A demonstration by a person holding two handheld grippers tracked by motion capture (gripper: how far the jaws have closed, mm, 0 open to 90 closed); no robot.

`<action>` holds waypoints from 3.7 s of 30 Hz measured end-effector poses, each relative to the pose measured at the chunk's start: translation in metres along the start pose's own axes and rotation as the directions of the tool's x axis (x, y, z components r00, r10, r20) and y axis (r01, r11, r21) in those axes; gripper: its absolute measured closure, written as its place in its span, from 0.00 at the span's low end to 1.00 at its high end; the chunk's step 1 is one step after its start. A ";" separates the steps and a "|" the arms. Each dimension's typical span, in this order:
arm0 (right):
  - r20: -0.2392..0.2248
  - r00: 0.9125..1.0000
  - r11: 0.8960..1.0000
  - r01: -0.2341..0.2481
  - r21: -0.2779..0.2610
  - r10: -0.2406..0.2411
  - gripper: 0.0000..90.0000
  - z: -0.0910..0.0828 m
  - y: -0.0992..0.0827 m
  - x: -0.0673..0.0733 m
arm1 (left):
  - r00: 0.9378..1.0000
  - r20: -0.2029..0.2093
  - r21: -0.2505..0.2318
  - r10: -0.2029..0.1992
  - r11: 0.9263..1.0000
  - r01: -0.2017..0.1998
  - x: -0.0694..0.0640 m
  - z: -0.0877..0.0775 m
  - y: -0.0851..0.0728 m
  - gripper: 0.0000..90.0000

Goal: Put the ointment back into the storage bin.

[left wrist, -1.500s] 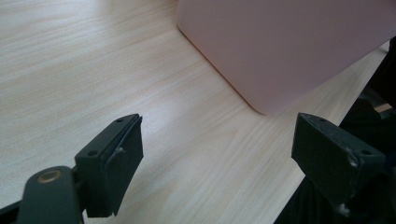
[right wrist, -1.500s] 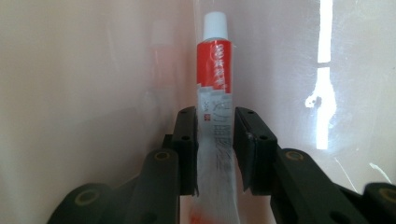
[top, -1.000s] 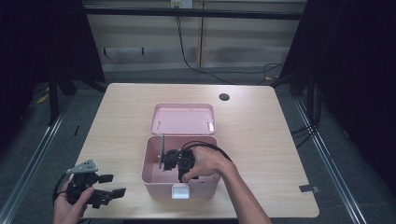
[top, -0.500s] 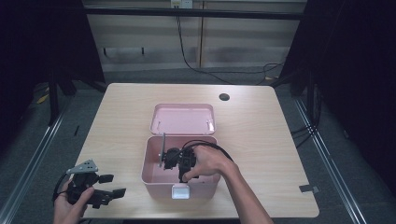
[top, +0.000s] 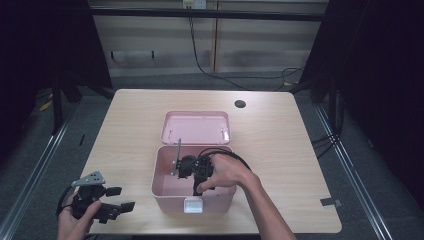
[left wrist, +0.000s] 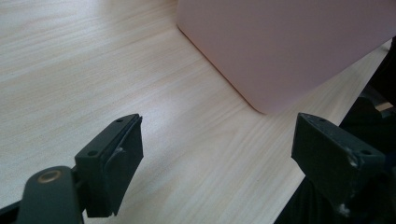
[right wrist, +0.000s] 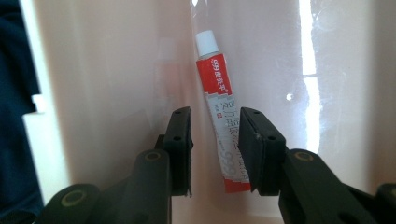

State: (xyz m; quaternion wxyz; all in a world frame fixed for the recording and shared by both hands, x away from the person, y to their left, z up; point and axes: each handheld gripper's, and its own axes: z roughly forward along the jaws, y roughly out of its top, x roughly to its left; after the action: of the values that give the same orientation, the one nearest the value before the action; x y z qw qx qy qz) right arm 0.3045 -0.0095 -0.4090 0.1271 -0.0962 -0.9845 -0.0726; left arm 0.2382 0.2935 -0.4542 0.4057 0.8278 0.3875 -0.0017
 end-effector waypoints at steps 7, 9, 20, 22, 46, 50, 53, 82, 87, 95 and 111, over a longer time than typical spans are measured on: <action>0.012 1.000 1.000 0.010 0.001 -0.010 0.71 -0.007 0.001 0.003 | 1.000 0.000 0.000 -0.001 1.000 0.001 0.000 0.000 0.000 0.18; 0.019 1.000 1.000 0.016 -0.002 -0.016 0.71 -0.010 0.001 0.003 | 1.000 -0.001 -0.001 -0.004 1.000 0.004 0.000 0.000 0.000 0.18; 0.034 0.999 0.999 0.010 -0.032 -0.009 0.70 -0.027 0.000 0.005 | 1.000 -0.002 -0.002 -0.007 1.000 0.007 0.000 0.000 0.000 0.18; 0.033 0.999 1.000 0.010 -0.025 -0.009 0.70 -0.029 0.000 0.006 | 1.000 -0.001 -0.001 -0.006 1.000 0.006 0.000 0.000 0.000 0.18; 0.081 0.996 0.997 -0.030 -0.076 0.037 0.68 -0.062 -0.022 0.015 | 1.000 -0.001 0.002 -0.002 1.000 0.002 0.000 0.000 0.000 0.18; 0.088 0.994 0.994 -0.051 -0.092 0.060 0.68 -0.066 -0.028 0.015 | 1.000 -0.003 0.002 -0.002 1.000 0.002 0.000 0.000 0.000 0.18; 0.092 0.993 0.993 -0.064 -0.099 0.073 0.68 -0.071 -0.033 0.016 | 1.000 -0.002 0.001 -0.004 1.000 0.004 0.000 0.000 0.000 0.18; 0.167 0.971 0.975 -0.143 -0.170 0.172 0.67 -0.102 -0.100 0.030 | 1.000 -0.002 0.010 -0.005 1.000 0.005 0.000 0.002 0.000 0.18; 0.169 0.968 0.973 -0.155 -0.169 0.184 0.67 -0.099 -0.116 0.030 | 1.000 0.000 0.013 -0.002 1.000 0.002 -0.001 0.002 0.000 0.18; 0.167 0.965 0.970 -0.174 -0.171 0.203 0.67 -0.096 -0.134 0.030 | 1.000 -0.001 0.012 -0.005 1.000 0.005 0.000 0.002 0.000 0.18; 0.151 0.946 0.947 -0.255 -0.194 0.285 0.66 -0.056 -0.183 0.025 | 1.000 -0.006 0.016 -0.009 1.000 0.010 0.000 0.003 -0.001 0.18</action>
State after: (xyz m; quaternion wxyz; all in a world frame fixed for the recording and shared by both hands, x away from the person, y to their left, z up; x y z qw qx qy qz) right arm 0.2560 -0.1921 -0.3702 0.0389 -0.2473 -0.9593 -0.1304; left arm 0.2379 0.2922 -0.4568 0.3979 0.8292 0.3926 -0.0044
